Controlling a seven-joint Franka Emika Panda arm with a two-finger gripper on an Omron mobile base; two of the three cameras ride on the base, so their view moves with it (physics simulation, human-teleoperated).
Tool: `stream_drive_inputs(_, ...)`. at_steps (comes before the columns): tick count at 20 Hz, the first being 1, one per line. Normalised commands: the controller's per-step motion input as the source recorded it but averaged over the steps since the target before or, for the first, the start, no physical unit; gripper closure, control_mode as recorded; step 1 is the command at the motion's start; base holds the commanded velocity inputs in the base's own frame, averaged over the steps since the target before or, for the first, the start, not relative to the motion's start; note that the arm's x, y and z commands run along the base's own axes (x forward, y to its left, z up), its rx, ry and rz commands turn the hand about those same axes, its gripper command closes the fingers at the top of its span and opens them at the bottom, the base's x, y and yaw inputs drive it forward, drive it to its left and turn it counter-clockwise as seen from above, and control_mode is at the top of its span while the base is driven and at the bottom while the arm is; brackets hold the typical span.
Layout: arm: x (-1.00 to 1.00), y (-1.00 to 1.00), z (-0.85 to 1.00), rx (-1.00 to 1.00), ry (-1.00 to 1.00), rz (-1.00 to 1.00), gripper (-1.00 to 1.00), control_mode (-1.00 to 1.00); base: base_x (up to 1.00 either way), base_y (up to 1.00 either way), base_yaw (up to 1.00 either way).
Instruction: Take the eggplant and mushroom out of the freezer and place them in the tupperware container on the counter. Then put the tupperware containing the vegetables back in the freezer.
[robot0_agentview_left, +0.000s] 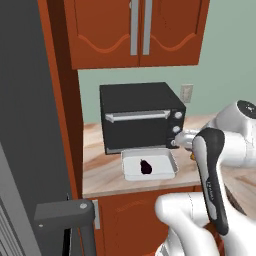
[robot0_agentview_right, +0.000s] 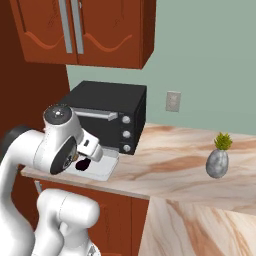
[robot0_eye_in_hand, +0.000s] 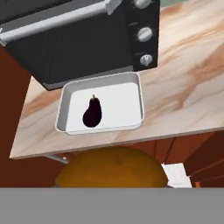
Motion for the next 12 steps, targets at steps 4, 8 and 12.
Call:
stream_drive_inputs(4,0.85,0.33,-0.70,0.00,0.16,0.00,1.00,-1.00,0.00,0.00,0.00)
stream_drive_inputs(8,0.77,0.11,-0.79,0.00,0.02,0.00,1.00,-1.00,0.00,0.00,0.00)
stream_drive_inputs(12,0.88,0.03,-0.80,0.00,0.01,0.00,1.00,-1.00,0.00,0.00,0.00)
